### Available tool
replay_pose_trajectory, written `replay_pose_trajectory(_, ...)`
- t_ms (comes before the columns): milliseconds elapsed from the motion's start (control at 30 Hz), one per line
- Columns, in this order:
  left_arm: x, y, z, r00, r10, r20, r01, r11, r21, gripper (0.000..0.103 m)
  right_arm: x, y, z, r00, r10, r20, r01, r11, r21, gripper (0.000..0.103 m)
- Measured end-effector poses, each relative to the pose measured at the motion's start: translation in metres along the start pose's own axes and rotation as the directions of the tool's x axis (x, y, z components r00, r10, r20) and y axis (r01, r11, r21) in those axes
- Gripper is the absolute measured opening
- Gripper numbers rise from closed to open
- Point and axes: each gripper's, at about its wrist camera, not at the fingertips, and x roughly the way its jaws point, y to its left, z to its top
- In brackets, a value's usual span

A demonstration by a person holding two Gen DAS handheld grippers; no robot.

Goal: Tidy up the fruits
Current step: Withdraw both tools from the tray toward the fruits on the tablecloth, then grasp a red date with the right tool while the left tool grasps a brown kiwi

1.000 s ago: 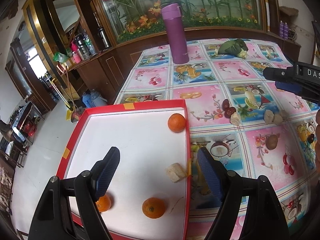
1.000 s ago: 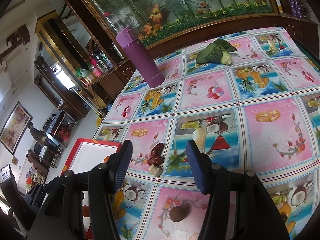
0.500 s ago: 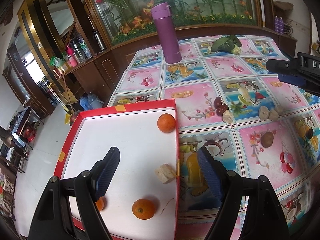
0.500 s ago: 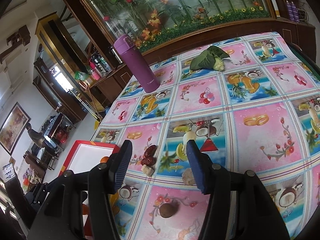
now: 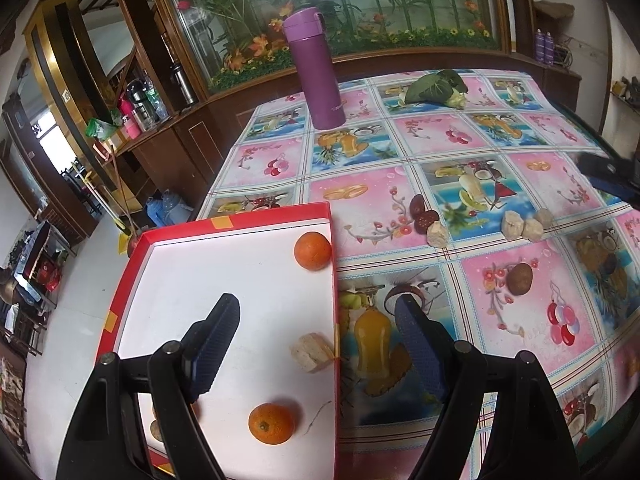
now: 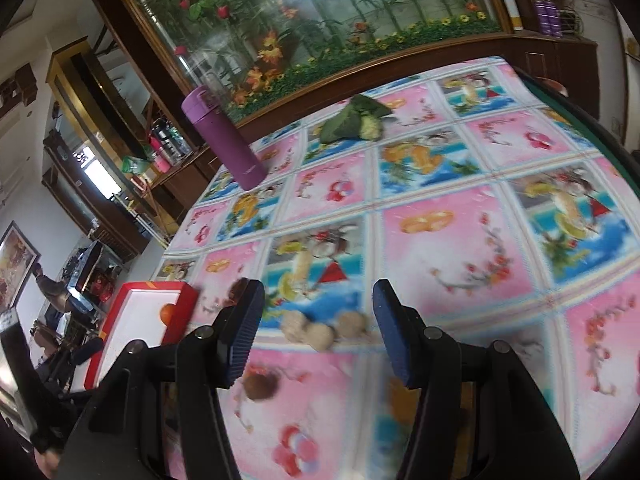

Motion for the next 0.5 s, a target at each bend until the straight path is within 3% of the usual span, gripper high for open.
replay_pose_trajectory(267,0.004,-0.003,-0.008,0.998,-0.065,0.028,0.065,0.998,-0.001,0.080,-0.057,-0.047,-0.039,0.991,-0.128,-0.031,0.127,0.992,-0.021,0.058)
replay_pose_trajectory(433,0.012,-0.012,-0.015,0.996,-0.093,-0.003,0.093,0.996,0.006,0.080,-0.043,-0.042,-0.058,0.985,-0.154,-0.083,0.149,0.987,-0.065,0.058)
replay_pose_trajectory(500,0.012,-0.017,-0.016,0.995,-0.097,-0.009,0.098,0.995,0.017,0.080,-0.030,-0.032,-0.060,0.974,-0.202,-0.102,0.190,0.975,-0.116,0.058)
